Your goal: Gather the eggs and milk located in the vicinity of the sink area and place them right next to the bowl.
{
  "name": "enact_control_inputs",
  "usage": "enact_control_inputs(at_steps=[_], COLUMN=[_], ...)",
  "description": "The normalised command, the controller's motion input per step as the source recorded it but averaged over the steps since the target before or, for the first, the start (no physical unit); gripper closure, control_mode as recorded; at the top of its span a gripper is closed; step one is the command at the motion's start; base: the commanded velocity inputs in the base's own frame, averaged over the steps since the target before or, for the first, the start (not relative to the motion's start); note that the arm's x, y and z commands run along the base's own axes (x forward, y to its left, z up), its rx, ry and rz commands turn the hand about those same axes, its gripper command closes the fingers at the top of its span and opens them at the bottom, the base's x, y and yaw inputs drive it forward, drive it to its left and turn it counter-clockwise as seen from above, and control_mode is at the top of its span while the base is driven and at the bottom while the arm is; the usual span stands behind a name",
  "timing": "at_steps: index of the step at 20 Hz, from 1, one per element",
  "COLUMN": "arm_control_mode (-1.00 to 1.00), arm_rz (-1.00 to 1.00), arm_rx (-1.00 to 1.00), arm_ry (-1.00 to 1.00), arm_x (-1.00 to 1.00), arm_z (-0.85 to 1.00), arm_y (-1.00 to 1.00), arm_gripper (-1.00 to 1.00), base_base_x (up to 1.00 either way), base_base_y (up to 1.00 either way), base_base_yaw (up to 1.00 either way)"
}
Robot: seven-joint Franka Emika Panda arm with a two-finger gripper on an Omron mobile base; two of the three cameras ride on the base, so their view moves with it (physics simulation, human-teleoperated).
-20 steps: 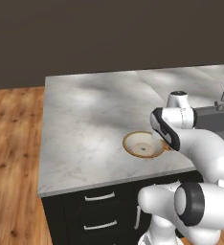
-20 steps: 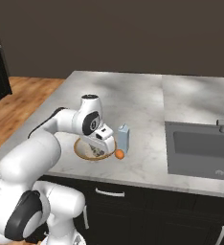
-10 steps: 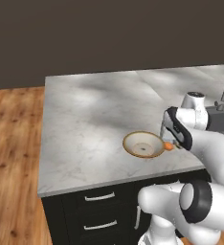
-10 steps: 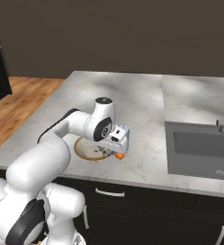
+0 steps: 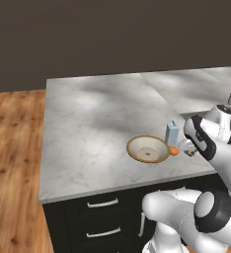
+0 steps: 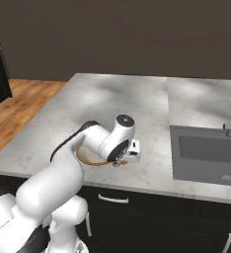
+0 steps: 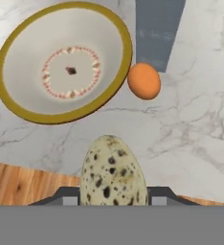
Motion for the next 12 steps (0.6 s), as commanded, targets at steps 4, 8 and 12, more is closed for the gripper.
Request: enact_control_inputs(at_steps=[4, 8, 12], arm_control_mode=[-1.0, -1.0, -1.0], arm_rz=[0.24, 0.09, 0.1], arm_rx=[0.0, 0.0, 0.0], arm_ry=[0.03, -0.07, -0.06], arm_x=[0.01, 0.18, 0.12], arm_z=[-0.17, -0.18, -0.35], arm_y=[0.0, -0.01, 0.0], arm_gripper=[1.0, 1.0, 1.0], base_base_x=[0.0, 0.0, 0.0], base_base_y=[0.0, 0.0, 0.0], base_base_yaw=[0.0, 0.0, 0.0])
